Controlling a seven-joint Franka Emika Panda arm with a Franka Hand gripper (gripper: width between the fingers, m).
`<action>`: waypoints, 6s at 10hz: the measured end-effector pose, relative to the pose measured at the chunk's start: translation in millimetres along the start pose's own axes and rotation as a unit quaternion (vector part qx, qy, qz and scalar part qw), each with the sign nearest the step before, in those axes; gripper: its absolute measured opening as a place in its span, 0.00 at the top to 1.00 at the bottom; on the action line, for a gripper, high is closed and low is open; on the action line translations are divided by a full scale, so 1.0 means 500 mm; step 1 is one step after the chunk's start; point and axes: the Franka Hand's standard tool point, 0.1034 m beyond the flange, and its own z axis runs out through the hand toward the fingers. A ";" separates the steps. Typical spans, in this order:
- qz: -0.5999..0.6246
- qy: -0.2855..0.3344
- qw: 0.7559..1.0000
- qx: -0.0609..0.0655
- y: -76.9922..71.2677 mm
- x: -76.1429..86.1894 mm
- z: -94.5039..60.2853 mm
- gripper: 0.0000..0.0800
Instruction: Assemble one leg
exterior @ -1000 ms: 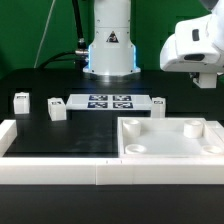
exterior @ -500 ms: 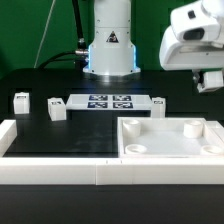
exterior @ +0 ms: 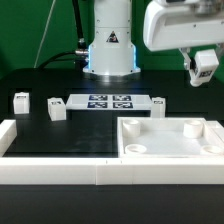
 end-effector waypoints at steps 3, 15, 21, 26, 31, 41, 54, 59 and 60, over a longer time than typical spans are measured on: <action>-0.007 0.117 0.993 -0.001 0.001 0.006 0.005 0.64; -0.085 0.190 0.978 -0.019 0.095 0.227 0.025 0.64; -0.090 0.291 0.952 -0.033 0.086 0.229 0.053 0.64; -0.094 0.296 0.950 -0.030 0.069 0.248 0.079 0.64; -0.096 0.287 0.953 -0.028 0.063 0.237 0.102 0.64; -0.097 0.285 0.953 -0.028 0.064 0.236 0.124 0.19; -0.073 0.113 0.991 -0.004 0.036 0.242 0.085 0.19; -0.079 0.041 0.996 -0.011 0.052 0.250 0.081 0.19; -0.079 0.041 0.996 -0.011 0.054 0.250 0.081 0.19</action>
Offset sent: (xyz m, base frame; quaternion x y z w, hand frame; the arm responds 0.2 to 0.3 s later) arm 0.0000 0.0000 0.0000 0.0000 0.0799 0.0000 0.9968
